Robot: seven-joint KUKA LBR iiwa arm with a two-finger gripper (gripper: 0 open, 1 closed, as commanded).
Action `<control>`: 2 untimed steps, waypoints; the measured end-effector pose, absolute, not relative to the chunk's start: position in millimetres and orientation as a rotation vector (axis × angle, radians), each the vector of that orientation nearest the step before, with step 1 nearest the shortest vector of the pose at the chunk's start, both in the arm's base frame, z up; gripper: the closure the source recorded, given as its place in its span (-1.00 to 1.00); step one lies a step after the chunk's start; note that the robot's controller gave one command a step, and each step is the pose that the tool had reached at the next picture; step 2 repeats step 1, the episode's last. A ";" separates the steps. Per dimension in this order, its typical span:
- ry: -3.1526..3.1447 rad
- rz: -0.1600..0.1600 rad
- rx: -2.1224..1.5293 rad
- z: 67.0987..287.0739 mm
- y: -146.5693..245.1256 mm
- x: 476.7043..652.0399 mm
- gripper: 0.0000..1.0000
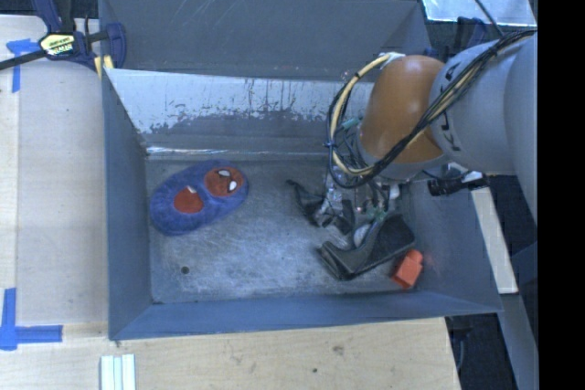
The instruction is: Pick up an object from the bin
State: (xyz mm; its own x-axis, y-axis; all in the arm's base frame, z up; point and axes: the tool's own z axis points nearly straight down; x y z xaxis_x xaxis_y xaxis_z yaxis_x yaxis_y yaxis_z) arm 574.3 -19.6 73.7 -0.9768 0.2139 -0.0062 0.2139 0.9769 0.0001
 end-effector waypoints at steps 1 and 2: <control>3.118 -0.001 0.266 210.9 -33.2 574.0 1.00; 3.118 -0.001 0.266 210.9 -33.2 574.0 1.00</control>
Offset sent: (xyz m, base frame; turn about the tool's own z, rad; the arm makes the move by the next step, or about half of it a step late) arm -0.0028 -0.0126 0.1315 -0.0459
